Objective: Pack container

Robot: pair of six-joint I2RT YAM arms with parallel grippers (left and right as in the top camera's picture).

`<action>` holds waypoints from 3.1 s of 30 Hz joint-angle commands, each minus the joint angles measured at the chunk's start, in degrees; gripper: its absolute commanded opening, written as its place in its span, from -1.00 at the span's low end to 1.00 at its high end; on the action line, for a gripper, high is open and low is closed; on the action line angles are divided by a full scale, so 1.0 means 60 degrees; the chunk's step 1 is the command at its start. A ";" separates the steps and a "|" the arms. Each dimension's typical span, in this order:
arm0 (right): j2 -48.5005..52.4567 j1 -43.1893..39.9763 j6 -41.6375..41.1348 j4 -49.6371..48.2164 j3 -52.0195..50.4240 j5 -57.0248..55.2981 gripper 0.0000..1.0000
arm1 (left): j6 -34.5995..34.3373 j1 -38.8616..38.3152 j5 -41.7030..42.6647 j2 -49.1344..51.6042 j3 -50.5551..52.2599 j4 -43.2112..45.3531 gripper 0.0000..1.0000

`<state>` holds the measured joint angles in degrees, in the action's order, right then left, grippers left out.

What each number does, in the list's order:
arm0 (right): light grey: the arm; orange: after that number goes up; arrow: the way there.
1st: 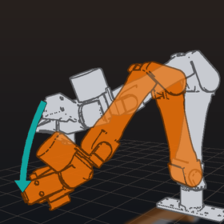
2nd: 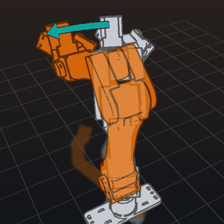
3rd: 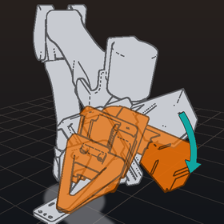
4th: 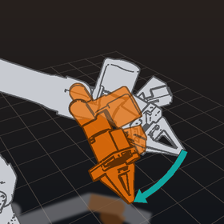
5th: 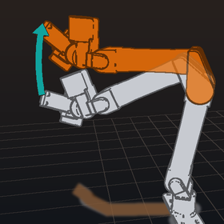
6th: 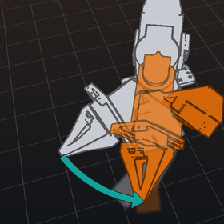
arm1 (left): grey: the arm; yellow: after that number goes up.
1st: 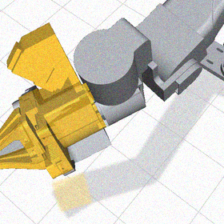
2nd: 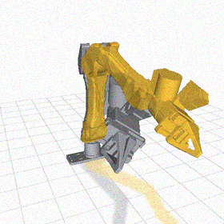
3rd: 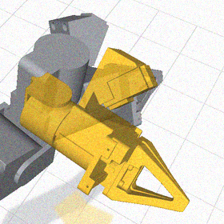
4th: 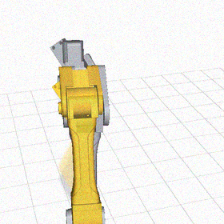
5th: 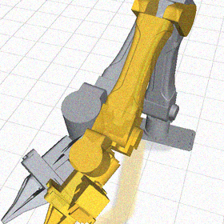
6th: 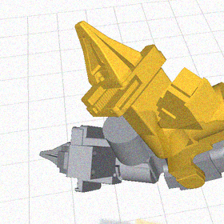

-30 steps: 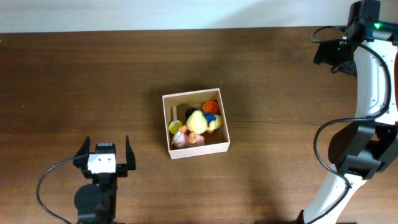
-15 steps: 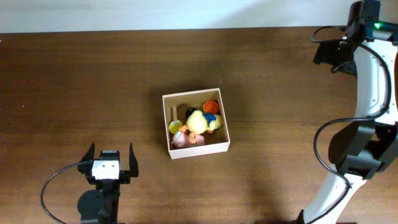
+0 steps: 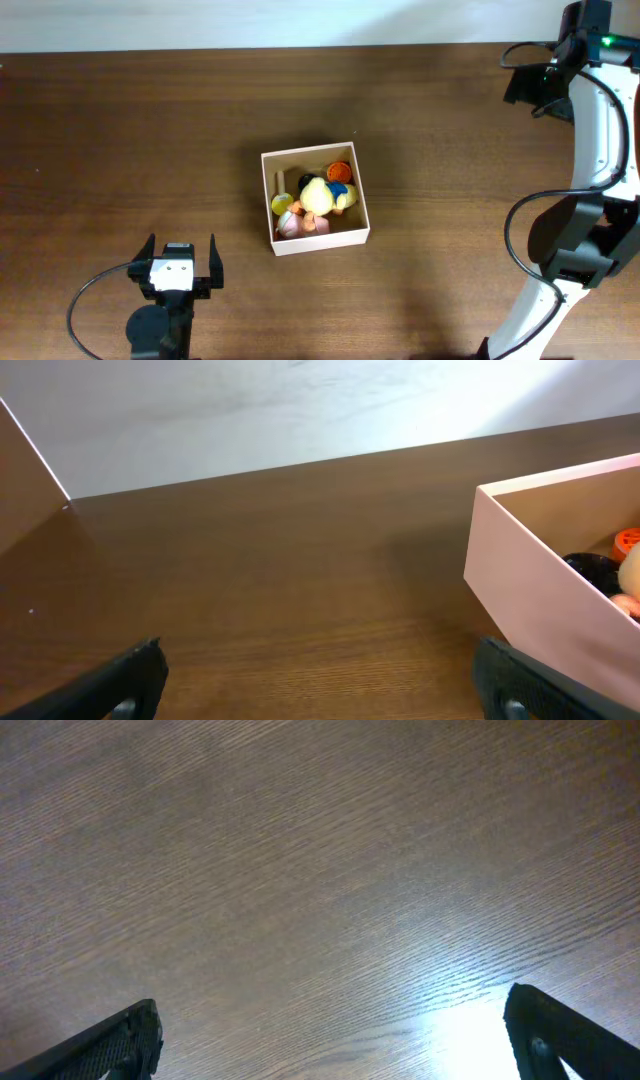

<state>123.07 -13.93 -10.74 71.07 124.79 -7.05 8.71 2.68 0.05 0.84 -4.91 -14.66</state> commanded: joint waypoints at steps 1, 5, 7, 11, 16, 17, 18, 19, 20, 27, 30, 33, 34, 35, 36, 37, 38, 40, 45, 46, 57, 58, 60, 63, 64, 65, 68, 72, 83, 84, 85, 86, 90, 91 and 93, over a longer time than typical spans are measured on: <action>-0.0138 0.0007 -0.0120 0.0000 -0.0018 -0.0011 0.98 | -0.0087 -0.0040 0.0106 -0.0091 0.0062 0.0004 0.98; -0.0138 0.0007 -0.0120 0.0000 -0.0018 -0.0011 0.98 | -0.0087 -0.0040 0.0106 -0.0091 0.0062 0.0004 0.99; -0.0138 0.0007 -0.0120 0.0000 -0.0018 -0.0011 0.98 | -0.0084 -0.0040 0.0106 -0.0091 0.0062 0.0004 0.98; -0.0138 0.0007 -0.0120 0.0000 -0.0018 -0.0011 0.97 | -0.0084 -0.0040 0.0106 -0.0091 0.0062 0.0004 0.99; -0.0138 0.0007 -0.0120 0.0000 -0.0018 -0.0011 0.98 | -0.0084 -0.0040 0.0106 -0.0091 0.0062 0.0004 0.99; -0.0138 0.0007 -0.0120 0.0000 -0.0018 -0.0011 0.98 | -0.0084 -0.0040 0.0106 -0.0091 0.0062 0.0004 0.99; -0.0138 0.0007 -0.0120 0.0000 -0.0018 -0.0011 0.97 | -0.0084 -0.0040 0.0106 -0.0091 0.0062 0.0004 0.98; -0.0138 0.0007 -0.0120 0.0000 -0.0018 -0.0011 0.98 | -0.0087 -0.0040 0.0106 -0.0091 0.0062 0.0004 0.99; -0.0138 0.0007 -0.0120 0.0000 -0.0018 -0.0011 0.98 | -0.0084 -0.0040 0.0106 -0.0091 0.0062 0.0004 0.99; -0.0138 0.0004 -0.0040 0.0011 -0.0018 -0.0033 0.97 | -0.0087 -0.0040 0.0106 -0.0091 0.0062 0.0004 0.99; -0.0138 -0.0004 -0.0047 0.0211 -0.0018 -0.0011 0.97 | -0.0087 -0.0040 0.0106 -0.0091 0.0062 0.0004 0.99; -0.0138 0.0007 -0.0047 0.0922 -0.0018 0.0295 0.98 | -0.0084 -0.0040 0.0106 -0.0091 0.0062 0.0004 0.99; -0.0168 0.0011 -0.0051 0.1155 -0.0018 0.0430 0.97 | -0.0084 -0.0040 0.0106 -0.0091 0.0062 0.0004 0.99; -0.0291 0.0033 -0.0051 0.1388 -0.0018 0.0546 0.98 | -0.0087 -0.0040 0.0106 -0.0091 0.0062 0.0004 0.99; -0.0419 0.0080 -0.0051 0.1555 -0.0018 0.0637 0.98 | -0.0084 -0.0040 0.0106 -0.0091 0.0062 0.0004 0.99; -0.0601 0.0146 -0.0055 0.1672 -0.0018 0.0652 0.98 | -0.0087 -0.0040 0.0106 -0.0091 0.0062 0.0004 0.99; -0.0772 0.0215 -0.0051 0.1698 -0.0018 0.0659 0.98 | -0.0084 -0.0040 0.0106 -0.0091 0.0062 0.0004 0.98; -0.1268 0.0415 -0.0051 0.1650 -0.0022 0.0627 0.98 | -0.0084 -0.0040 0.0106 -0.0091 0.0062 0.0004 0.99; -0.2422 0.0852 -0.0044 0.1184 -0.0022 0.0186 0.97 | -0.0087 -0.0040 0.0106 -0.0091 0.0062 0.0004 0.99; -0.2674 0.0958 -0.0040 0.1147 -0.0029 0.0113 0.98 | -0.0087 -0.0040 0.0106 -0.0091 0.0062 0.0004 0.99; -0.6543 0.1927 0.0280 -0.2612 -0.4623 -0.0266 0.98 | -0.0084 -0.0040 0.0106 -0.0091 0.0062 0.0004 0.99; -0.7053 0.2040 0.0280 -0.3158 -0.5406 -0.0266 0.98 | -0.0084 -0.0040 0.0106 -0.0091 0.0062 0.0004 0.98; -0.7960 0.2229 0.0280 -0.4091 -0.6757 -0.0262 0.98 | -0.0087 -0.0040 0.0106 -0.0091 0.0062 0.0004 0.99; -0.9304 0.2528 0.0280 -0.5253 -0.8597 -0.0189 0.98 | -0.0084 -0.0040 0.0106 -0.0091 0.0062 0.0004 0.98; -0.9755 0.2637 0.0277 -0.5581 -0.9165 -0.0189 0.98 | -0.0084 -0.0040 0.0106 -0.0091 0.0062 0.0004 0.98; -1.0120 0.2728 0.0280 -0.5825 -0.9599 -0.0189 0.98 | -0.0084 -0.0040 0.0106 -0.0091 0.0062 0.0004 0.98; -1.1260 0.3024 0.0280 -0.6411 -1.0830 -0.0189 0.98 | -0.0084 -0.0040 0.0106 -0.0091 0.0062 0.0004 0.99; -1.2695 0.3355 0.0284 -0.7238 -1.2291 -0.0189 0.98 | -0.0087 -0.0040 0.0106 -0.0091 0.0062 0.0004 0.98; -1.6772 0.3472 0.0321 -1.0597 -1.6808 0.0211 0.98 | -0.0084 -0.0040 0.0106 -0.0091 0.0062 0.0004 0.99; -1.7074 0.3428 0.0317 -1.0790 -1.7143 0.0240 0.98 | -0.0087 -0.0040 0.0106 -0.0091 0.0062 0.0004 0.98; -1.7387 0.3359 0.0321 -1.0990 -1.7478 0.0328 0.98 | -0.0084 -0.0040 0.0106 -0.0091 0.0062 0.0004 0.99; -1.7686 0.3279 0.0317 -1.1151 -1.7788 0.0419 0.98 | -0.0087 -0.0040 0.0106 -0.0091 0.0062 0.0004 0.99; -1.8833 0.2976 0.0317 -1.1398 -1.8731 0.0860 0.98 | -0.0084 -0.0040 0.0106 -0.0091 0.0062 0.0004 0.99; -1.9048 0.2903 0.0317 -1.1395 -1.8884 0.0943 0.97 | -0.0087 -0.0040 0.0106 -0.0091 0.0062 0.0004 0.99; -1.9413 0.2790 0.0317 -1.1340 -1.9085 0.1093 0.97 | -0.0084 -0.0040 0.0106 -0.0091 0.0062 0.0004 0.99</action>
<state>9.89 4.10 -8.99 3.18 12.34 -3.31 8.71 2.68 0.05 0.78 -4.89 -14.79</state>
